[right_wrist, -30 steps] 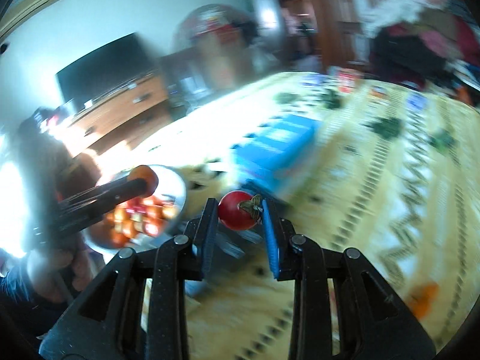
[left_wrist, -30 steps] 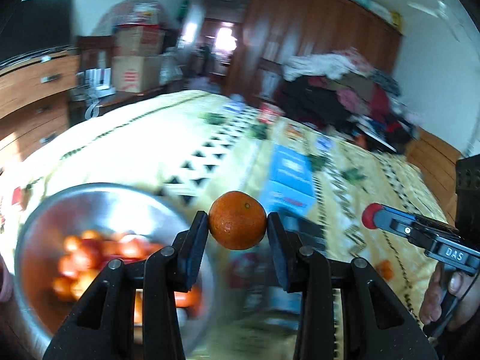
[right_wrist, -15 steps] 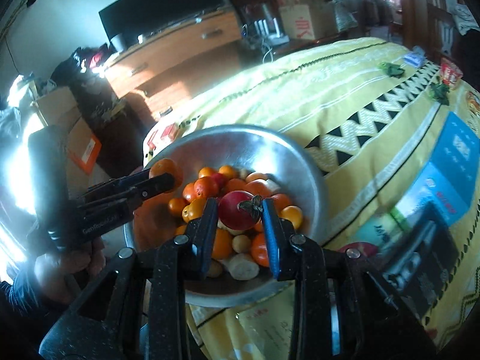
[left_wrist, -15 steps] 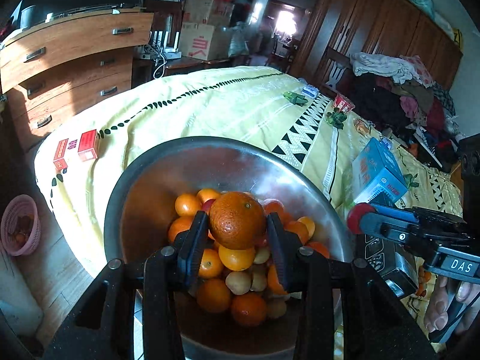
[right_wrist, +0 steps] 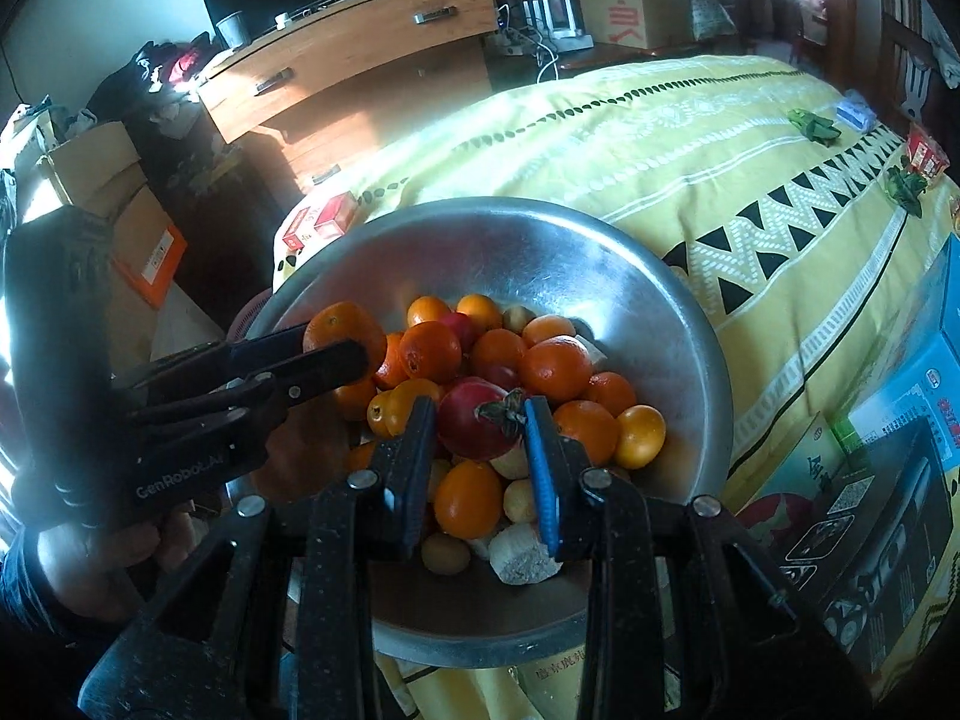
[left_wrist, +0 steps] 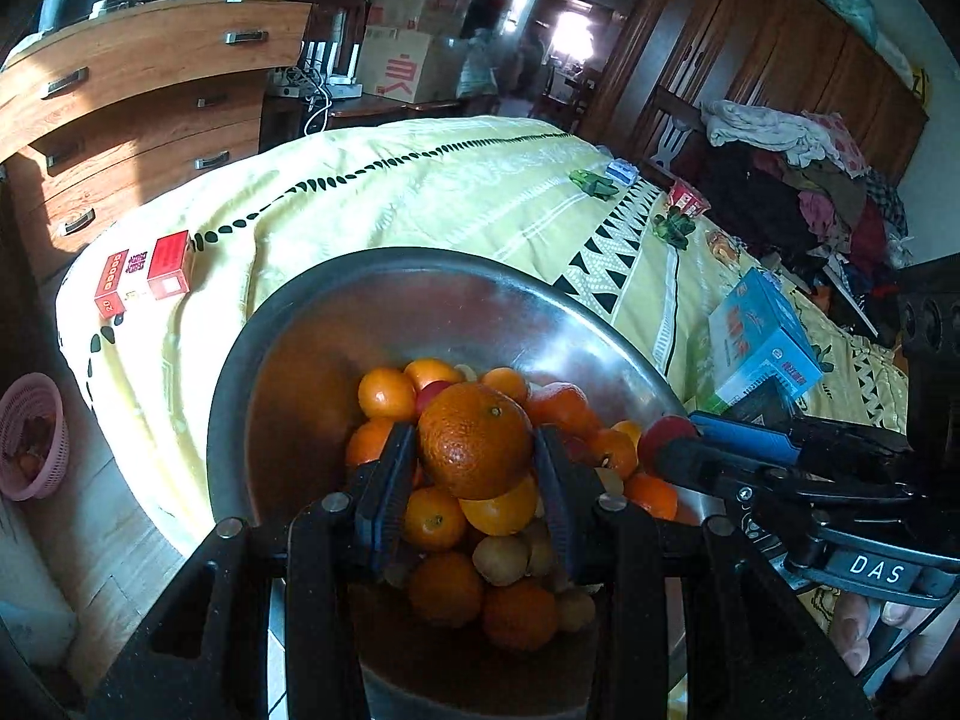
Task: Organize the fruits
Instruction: 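Carry the mandarin and tomato over the steel bowl with both tools, then open both tools to drop the fruits into the steel bowl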
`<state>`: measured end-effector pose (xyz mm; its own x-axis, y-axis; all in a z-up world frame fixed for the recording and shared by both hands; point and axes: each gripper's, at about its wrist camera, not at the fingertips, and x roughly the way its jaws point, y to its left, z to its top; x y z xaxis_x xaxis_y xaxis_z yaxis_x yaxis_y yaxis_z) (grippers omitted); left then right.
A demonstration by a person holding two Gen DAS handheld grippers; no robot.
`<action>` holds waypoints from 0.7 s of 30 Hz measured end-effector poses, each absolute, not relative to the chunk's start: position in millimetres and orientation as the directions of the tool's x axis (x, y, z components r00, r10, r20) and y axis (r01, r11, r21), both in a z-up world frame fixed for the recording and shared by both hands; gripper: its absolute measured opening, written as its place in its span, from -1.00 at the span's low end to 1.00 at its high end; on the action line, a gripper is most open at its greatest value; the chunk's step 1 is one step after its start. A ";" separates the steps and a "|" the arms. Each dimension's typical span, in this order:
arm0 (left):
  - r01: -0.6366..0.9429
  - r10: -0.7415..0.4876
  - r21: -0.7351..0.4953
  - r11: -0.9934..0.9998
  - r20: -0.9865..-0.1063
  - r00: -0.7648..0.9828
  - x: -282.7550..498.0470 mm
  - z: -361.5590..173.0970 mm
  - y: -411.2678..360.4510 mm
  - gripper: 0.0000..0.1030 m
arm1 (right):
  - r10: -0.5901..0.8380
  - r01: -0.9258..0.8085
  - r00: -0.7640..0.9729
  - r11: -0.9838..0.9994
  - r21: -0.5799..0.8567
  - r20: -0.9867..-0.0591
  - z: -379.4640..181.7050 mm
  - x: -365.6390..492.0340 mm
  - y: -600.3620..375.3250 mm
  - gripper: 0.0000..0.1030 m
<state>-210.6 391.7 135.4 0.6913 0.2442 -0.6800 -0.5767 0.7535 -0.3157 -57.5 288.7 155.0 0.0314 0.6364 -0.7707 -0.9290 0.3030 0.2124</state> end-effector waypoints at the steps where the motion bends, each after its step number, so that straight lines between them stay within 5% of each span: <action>1: -0.576 0.243 -0.316 0.754 -0.680 0.692 -210.4 135.2 391.8 -0.20 | 0.636 -0.929 0.032 0.303 0.211 -0.771 154.0 -58.3 290.0 -0.41; 10: -0.577 0.244 -0.317 0.752 -0.680 0.691 -210.8 133.9 393.2 -0.20 | 0.641 -0.927 0.043 0.311 0.208 -0.766 156.7 -57.8 291.7 -0.41; 14: -0.585 0.253 -0.313 0.748 -0.681 0.688 -211.2 135.1 392.5 0.36 | 0.638 -0.926 0.046 0.317 0.207 -0.769 156.9 -57.3 290.6 -0.37; 18: -0.605 0.282 -0.297 0.739 -0.679 0.678 -211.2 141.0 389.1 0.62 | 0.653 -0.921 0.070 0.333 0.203 -0.754 162.9 -57.8 279.6 0.39; 21: -0.613 0.296 -0.287 0.736 -0.678 0.673 -210.1 147.2 384.5 0.63 | 0.677 -0.913 0.123 0.363 0.184 -0.725 178.0 -59.8 259.6 0.47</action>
<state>-210.1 384.5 147.2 0.6728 0.2955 -0.6783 -0.6128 0.7363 -0.2870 -59.8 259.6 178.0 0.1229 0.6772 -0.7254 -0.9135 0.3629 0.1841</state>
